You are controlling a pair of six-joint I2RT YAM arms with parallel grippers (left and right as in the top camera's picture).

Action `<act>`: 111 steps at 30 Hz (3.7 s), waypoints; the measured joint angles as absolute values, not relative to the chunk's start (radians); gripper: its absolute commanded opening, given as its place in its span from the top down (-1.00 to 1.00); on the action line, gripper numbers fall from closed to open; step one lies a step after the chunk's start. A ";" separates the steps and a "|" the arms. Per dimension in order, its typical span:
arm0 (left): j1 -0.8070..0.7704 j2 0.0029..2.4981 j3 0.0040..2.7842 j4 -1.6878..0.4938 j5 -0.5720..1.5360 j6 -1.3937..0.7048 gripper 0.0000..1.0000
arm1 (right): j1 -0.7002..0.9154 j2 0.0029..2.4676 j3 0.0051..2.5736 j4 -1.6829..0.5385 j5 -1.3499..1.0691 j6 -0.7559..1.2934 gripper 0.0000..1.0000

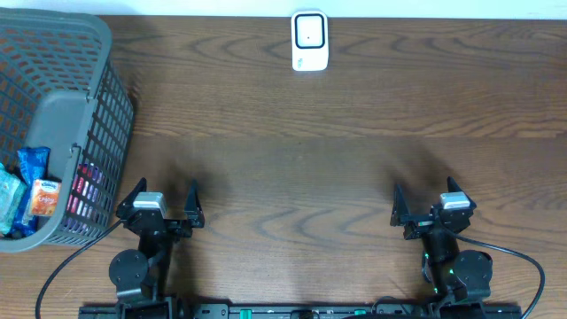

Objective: Scan the item barcode

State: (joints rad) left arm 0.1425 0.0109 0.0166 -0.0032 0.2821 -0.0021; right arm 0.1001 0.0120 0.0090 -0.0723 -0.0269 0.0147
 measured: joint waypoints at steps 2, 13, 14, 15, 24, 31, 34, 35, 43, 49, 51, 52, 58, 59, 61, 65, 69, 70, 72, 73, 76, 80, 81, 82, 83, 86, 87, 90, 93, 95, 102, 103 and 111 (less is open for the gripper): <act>0.142 0.011 0.017 -0.003 0.282 -0.002 -0.96 | 0.100 0.012 0.009 -0.072 -0.027 0.015 -0.99; 0.142 0.011 0.017 -0.003 0.282 -0.002 -0.96 | 0.100 0.012 0.009 -0.072 -0.027 0.015 -0.99; 0.142 0.011 0.017 -0.003 0.282 -0.002 -0.96 | 0.100 0.012 0.009 -0.072 -0.027 0.015 -0.98; 0.142 0.011 0.017 -0.003 0.282 -0.002 -0.96 | 0.100 0.012 0.009 -0.072 -0.027 0.015 -0.99; 0.142 0.011 0.017 -0.001 0.340 -0.071 -0.96 | 0.100 0.012 0.009 -0.072 -0.027 0.015 -0.99; 0.142 0.011 0.021 0.014 0.601 -0.400 -0.96 | 0.100 0.012 0.009 -0.072 -0.027 0.015 -0.99; 0.142 0.015 0.006 0.200 0.666 -0.549 -0.96 | 0.100 0.013 0.009 -0.071 -0.026 0.015 -0.99; 0.142 0.018 0.006 0.329 0.680 -0.583 -0.96 | 0.100 0.013 0.009 -0.072 -0.026 0.015 -0.98; 0.142 0.028 0.114 0.657 0.640 -0.670 -0.96 | 0.100 0.013 0.009 -0.072 -0.026 0.015 -0.99; 0.142 0.232 0.459 0.361 0.554 -0.493 -0.95 | 0.100 0.013 0.009 -0.072 -0.026 0.015 -0.99; 0.142 0.342 0.579 0.254 0.503 -0.445 -0.96 | 0.100 0.013 0.009 -0.072 -0.026 0.015 -0.98; 0.142 0.413 0.649 0.198 0.473 -0.418 -0.96 | 0.100 0.013 0.009 -0.072 -0.026 0.015 -0.99; 0.153 0.855 1.084 -0.084 0.336 -0.276 -0.96 | 0.100 0.013 0.009 -0.072 -0.026 0.015 -0.99; 0.164 0.934 1.175 -0.149 0.320 -0.254 -0.96 | 0.100 0.013 0.009 -0.072 -0.026 0.015 -0.99; 0.193 1.082 1.359 -0.285 0.281 -0.205 -0.95 | 0.100 0.014 0.009 -0.072 -0.026 0.015 -0.98; 0.279 1.358 1.760 -0.597 0.129 -0.113 -0.96 | 0.100 0.013 0.009 -0.073 -0.026 0.015 -0.99; 0.378 1.545 2.038 -0.832 -0.032 -0.051 -0.96 | 0.100 0.013 0.009 -0.072 -0.026 0.015 -0.98; 0.398 1.567 2.064 -0.861 -0.054 -0.044 -0.96 | 0.100 0.013 0.009 -0.072 -0.026 0.015 -0.98; 0.435 1.592 2.077 -0.928 -0.092 -0.031 -0.96 | 0.100 0.013 0.009 -0.072 -0.026 0.015 -0.98; 0.451 1.600 2.075 -0.959 -0.107 -0.026 -0.95 | 0.100 0.013 0.009 -0.072 -0.026 0.015 -0.99; 0.501 1.623 2.059 -1.005 -0.132 -0.018 -0.95 | 0.100 0.013 0.009 -0.072 -0.026 0.015 -0.99; 0.576 1.674 2.053 -1.069 -0.145 -0.018 -0.96 | 0.100 0.013 0.009 -0.072 -0.026 0.015 -0.99; 0.593 1.691 2.052 -1.091 -0.147 -0.017 -0.95 | 0.100 0.013 0.009 -0.072 -0.026 0.015 -0.99; 0.609 1.709 2.052 -1.118 -0.149 -0.018 -0.96 | 0.100 0.013 0.009 -0.072 -0.026 0.015 -0.99; 0.622 1.728 2.052 -1.148 -0.149 -0.018 -0.96 | 0.100 0.013 0.009 -0.072 -0.026 0.015 -0.99; 0.654 1.789 2.048 -1.248 -0.131 -0.018 -0.96 | 0.100 0.013 0.009 -0.072 -0.026 0.015 -0.99; 0.661 1.809 2.046 -1.277 -0.114 -0.018 -0.96 | 0.100 0.013 0.009 -0.072 -0.026 0.015 -0.99; 0.672 1.860 2.039 -1.345 -0.070 -0.018 -0.96 | 0.100 0.013 0.009 -0.072 -0.026 0.015 -0.98; 0.673 1.914 2.034 -1.419 -0.043 -0.018 -0.96 | 0.100 0.013 0.009 -0.072 -0.026 0.015 -0.99; 0.673 1.948 2.025 -1.464 -0.030 -0.018 -0.96 | 0.100 0.013 0.009 -0.072 -0.026 0.015 -0.99; 0.673 2.072 2.009 -1.611 -0.020 -0.028 -0.96 | 0.100 0.013 0.009 -0.072 -0.026 0.015 -0.99; 0.673 2.084 2.007 -1.612 -0.020 -0.032 -0.96 | 0.100 0.013 0.009 -0.072 -0.026 0.015 -0.99; 0.673 2.119 1.984 -1.612 -0.014 -0.069 -0.95 | 0.100 0.013 0.009 -0.072 -0.026 0.015 -0.99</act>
